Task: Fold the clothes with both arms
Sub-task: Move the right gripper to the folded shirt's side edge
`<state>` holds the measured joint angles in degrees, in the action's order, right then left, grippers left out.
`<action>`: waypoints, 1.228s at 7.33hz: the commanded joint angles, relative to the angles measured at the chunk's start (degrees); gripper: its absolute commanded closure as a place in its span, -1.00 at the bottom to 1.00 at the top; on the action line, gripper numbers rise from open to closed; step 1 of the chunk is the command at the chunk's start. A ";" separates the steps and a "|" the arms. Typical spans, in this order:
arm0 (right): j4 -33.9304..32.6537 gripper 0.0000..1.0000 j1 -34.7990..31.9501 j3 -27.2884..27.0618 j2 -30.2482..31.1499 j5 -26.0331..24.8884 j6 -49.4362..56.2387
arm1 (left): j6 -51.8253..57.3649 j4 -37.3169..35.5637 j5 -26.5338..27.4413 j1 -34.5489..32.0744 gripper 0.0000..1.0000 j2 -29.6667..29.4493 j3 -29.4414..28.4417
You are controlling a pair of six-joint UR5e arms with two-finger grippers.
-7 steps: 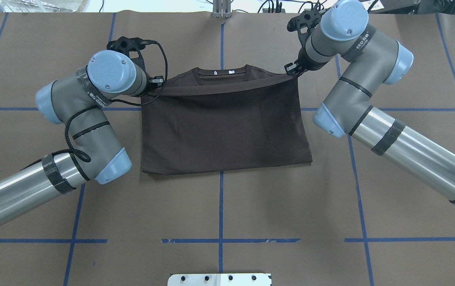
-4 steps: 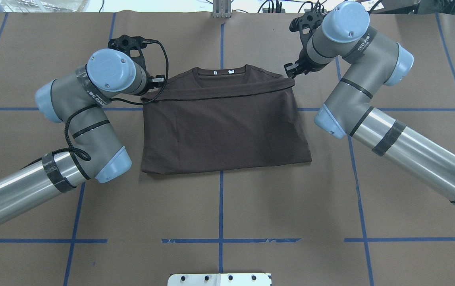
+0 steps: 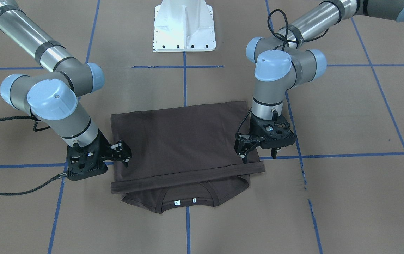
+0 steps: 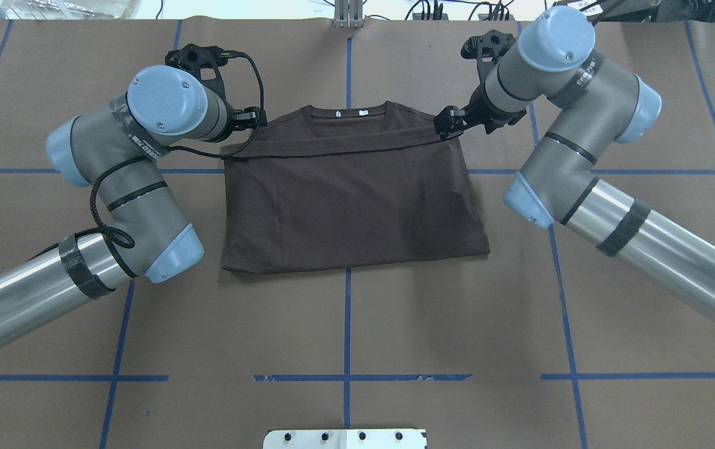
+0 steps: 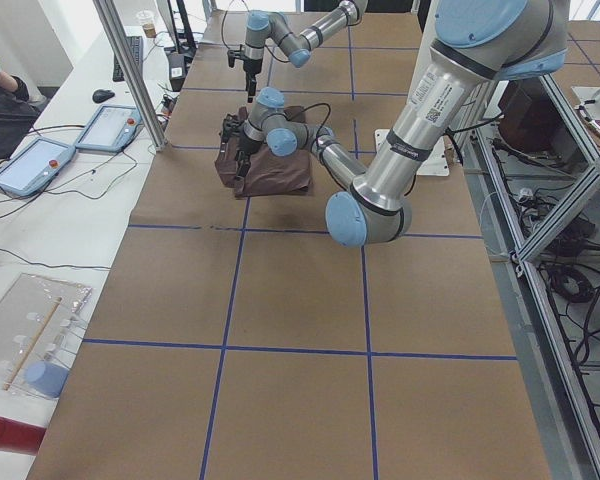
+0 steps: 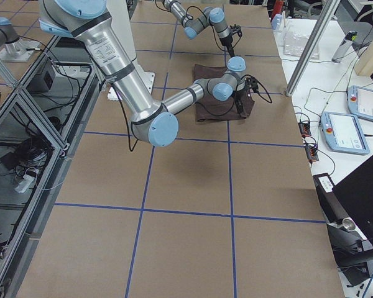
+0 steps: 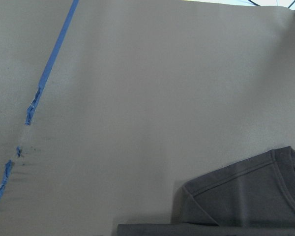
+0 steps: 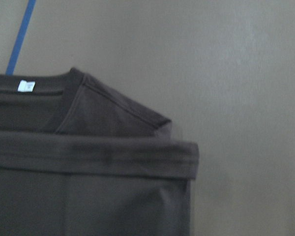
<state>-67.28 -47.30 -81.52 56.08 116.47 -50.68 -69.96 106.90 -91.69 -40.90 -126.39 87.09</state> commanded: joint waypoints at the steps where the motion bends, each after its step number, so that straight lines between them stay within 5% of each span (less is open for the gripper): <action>1: 0.05 -1.00 4.74 -10.20 11.19 -0.44 -7.48 | -0.53 -0.20 -0.07 -0.06 -1.00 0.53 2.46; 3: 0.05 -0.96 9.05 -11.20 13.36 -2.03 -10.21 | -0.71 -0.64 -0.07 -0.06 -1.00 0.62 3.52; 5: 0.05 -0.68 9.77 -11.29 12.57 -1.60 -10.23 | -0.71 -0.64 -0.07 -0.06 -1.00 0.62 3.87; 7: 0.05 0.72 9.77 -11.38 13.18 -0.55 -10.06 | -0.80 -0.64 -0.07 -0.15 -1.00 0.62 4.58; 8: -0.04 1.00 9.69 -11.46 13.44 -0.54 -9.97 | -0.88 -0.64 -0.07 -0.06 -1.00 0.53 4.84; 9: -0.04 1.00 9.77 -11.64 14.14 -0.45 -9.71 | -0.88 -0.73 -0.07 -0.06 -1.00 0.53 5.37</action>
<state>-67.29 -37.58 -93.01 69.52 115.86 -60.64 -70.80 106.24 -91.76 -41.00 -125.82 91.90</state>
